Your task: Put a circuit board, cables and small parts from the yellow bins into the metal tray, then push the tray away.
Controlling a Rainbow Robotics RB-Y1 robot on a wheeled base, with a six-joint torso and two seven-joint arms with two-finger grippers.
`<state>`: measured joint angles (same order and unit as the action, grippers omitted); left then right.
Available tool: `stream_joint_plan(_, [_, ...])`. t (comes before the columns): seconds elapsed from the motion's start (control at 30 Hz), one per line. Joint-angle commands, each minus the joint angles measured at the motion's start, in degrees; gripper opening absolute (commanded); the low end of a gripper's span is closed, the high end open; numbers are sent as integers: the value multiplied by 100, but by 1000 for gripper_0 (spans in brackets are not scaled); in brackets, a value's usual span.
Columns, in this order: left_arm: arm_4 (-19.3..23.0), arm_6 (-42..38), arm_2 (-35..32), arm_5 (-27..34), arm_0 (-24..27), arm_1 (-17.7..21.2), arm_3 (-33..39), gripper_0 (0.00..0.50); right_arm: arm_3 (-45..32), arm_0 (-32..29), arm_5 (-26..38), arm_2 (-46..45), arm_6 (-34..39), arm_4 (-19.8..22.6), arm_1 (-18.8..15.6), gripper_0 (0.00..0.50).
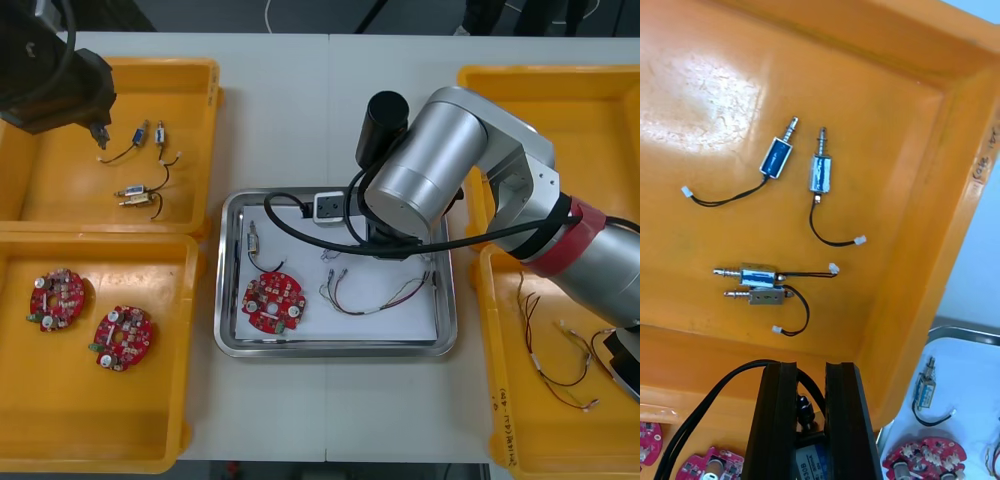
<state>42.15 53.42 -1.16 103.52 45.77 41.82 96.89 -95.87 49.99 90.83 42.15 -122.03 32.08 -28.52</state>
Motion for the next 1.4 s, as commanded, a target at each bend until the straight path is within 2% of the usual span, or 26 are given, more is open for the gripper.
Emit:
stream_joint_plan(0.03, [109, 344, 222, 55, -42, 1, 295, 0, -117, 265, 242, -286, -198, 44, 110, 500])
stream_joint_plan(0.3, [250, 248, 424, 55, -42, -87, 532, 1, -451, 230, 1094, -805, -66, 246, 110, 500])
stream_joint_plan(0.5, [329, 177, 714, 20, 64, -175, 638, 1, -916, -113, 1894, -1605, 57, 272, 101, 500])
stream_joint_plan(0.8, [285, -60, 1329, -7, 450, -597, 682, 1, -1830, -596, 1917, -2879, 268, 255, -31, 500])
stream_joint_plan(0.97, [188, -165, 1654, -121, 617, -922, 629, 1, -2384, -1053, 1917, -3468, 356, 325, -268, 500])
stream_joint_plan(1.2, [100, -289, 2366, -605, 714, -1229, 436, 0, -2788, -1677, 1917, -4285, 479, 650, -611, 500])
stream_joint_plan(1.4, [-49, -315, 2990, -1176, 714, -1449, 66, 2, -2868, -1985, 1917, -5147, 602, 553, -646, 500])
